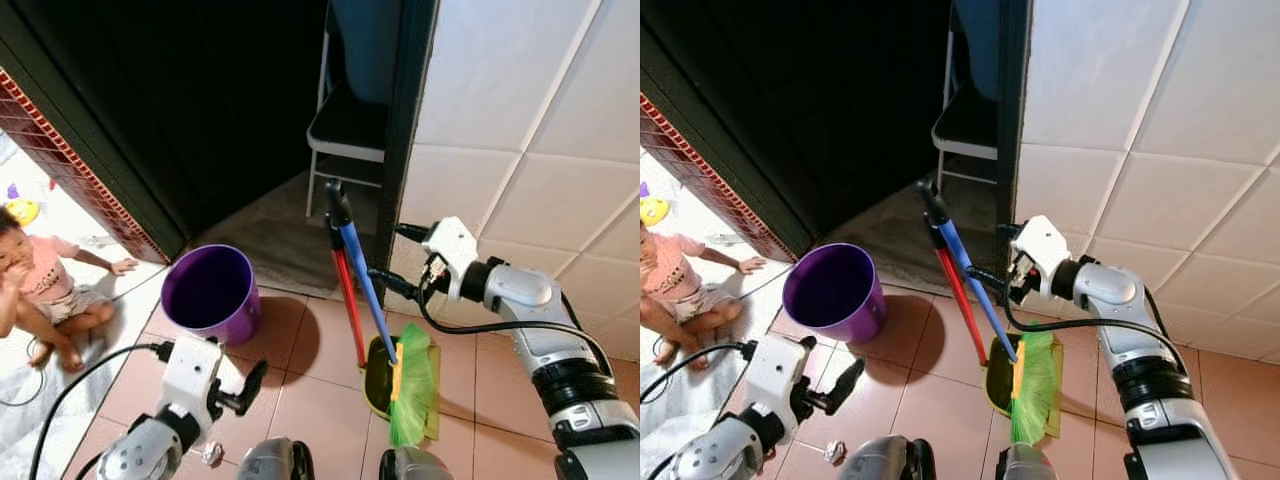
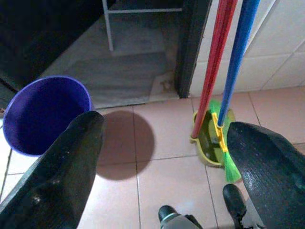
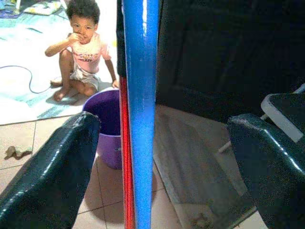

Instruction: Sweep floor

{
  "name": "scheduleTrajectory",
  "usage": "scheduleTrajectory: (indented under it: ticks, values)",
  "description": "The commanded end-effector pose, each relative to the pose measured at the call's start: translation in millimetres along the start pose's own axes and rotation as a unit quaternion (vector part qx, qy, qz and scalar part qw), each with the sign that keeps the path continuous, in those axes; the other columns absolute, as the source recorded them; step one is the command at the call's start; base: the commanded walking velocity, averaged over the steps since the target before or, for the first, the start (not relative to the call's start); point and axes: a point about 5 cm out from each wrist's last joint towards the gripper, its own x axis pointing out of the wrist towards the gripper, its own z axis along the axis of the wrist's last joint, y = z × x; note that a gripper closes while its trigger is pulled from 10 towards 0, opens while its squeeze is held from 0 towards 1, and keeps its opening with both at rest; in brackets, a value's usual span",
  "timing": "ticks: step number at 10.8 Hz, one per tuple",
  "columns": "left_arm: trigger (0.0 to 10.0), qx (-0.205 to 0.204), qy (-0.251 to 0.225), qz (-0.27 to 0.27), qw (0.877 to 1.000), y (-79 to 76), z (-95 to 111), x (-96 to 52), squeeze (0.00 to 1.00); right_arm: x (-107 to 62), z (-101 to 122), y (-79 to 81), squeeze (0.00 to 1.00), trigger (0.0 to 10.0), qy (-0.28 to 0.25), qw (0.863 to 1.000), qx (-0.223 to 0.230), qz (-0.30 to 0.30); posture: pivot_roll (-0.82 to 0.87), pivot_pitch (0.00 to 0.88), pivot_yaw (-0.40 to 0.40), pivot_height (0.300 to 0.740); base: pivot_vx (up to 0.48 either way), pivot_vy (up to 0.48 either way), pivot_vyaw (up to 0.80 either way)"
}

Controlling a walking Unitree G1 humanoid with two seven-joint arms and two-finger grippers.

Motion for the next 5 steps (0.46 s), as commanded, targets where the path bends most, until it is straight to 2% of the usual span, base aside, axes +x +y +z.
scheduleTrajectory:
  ticks: [1,5]
  values:
    - [10.0,0.006,0.004,0.002,1.000,3.1,1,-4.8,0.00,7.8,3,3.3,0.00,10.0,-0.003,1.000,-0.005,0.022,0.07,0.143,0.137,0.740,0.000,0.000,0.00]
    - [10.0,0.006,0.011,-0.001,1.000,2.6,0,-9.7,0.00,18.0,6,-0.5,0.00,10.0,-0.005,1.000,-0.018,0.021,0.08,0.155,0.140,0.740,0.000,0.000,0.00]
